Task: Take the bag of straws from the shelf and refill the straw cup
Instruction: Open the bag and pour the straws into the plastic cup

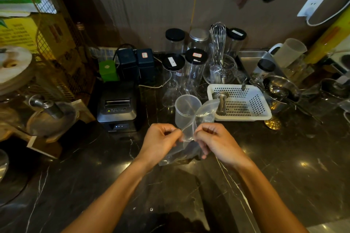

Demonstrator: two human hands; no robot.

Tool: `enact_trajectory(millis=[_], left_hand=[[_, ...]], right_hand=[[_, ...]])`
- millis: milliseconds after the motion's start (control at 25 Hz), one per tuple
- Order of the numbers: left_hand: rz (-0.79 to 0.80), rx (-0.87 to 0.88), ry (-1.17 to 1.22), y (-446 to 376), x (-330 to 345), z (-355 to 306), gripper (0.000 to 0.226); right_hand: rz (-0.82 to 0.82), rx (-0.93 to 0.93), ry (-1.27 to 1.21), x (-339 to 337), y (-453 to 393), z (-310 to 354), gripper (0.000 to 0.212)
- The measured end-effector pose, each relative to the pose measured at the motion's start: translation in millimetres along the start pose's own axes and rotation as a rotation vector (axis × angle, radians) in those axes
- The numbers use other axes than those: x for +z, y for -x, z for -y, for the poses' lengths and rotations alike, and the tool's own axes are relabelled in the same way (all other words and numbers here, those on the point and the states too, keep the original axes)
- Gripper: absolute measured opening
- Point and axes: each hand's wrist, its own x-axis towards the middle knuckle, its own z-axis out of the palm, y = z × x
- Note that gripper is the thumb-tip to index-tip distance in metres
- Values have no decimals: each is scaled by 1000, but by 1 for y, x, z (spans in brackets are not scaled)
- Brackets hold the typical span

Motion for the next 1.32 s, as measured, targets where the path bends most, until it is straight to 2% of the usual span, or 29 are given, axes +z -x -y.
enact_trajectory(millis=[120, 240, 480, 560, 760, 840, 920, 960, 1080, 1200, 1320], left_hand=[[53, -47, -112, -6, -3, -6, 9], [169, 23, -211, -15, -4, -19, 10], [220, 92, -123, -11, 8, -32, 14], [191, 80, -111, -8, 10, -31, 13], [-88, 6, -176, -6, 4, -19, 11], [-83, 0, -184, -6, 1, -21, 10], [-13, -7, -223, -9, 1, -25, 35], [19, 3, -252, -11, 2, -28, 38], [93, 68, -292, -17, 8, -34, 10], [134, 100, -270, -13, 13, -35, 9], [80, 98, -224, -8, 15, -34, 7]], right_hand=[[15, -8, 79, 5, 3, 7, 19], [46, 17, 150, 2, 6, 12, 19], [-138, 82, 109, -4, 10, 13, 29], [-163, 70, 118, -3, 11, 14, 24], [-295, 138, 263, -9, 17, 15, 31], [-274, 126, 313, -9, 21, 17, 30], [-213, 106, 386, -5, 23, 22, 28], [-187, 108, 410, -3, 23, 24, 28], [-196, 155, 446, -2, 21, 26, 30], [-293, 176, 495, -4, 17, 29, 32], [-336, 160, 558, -7, 11, 32, 22]])
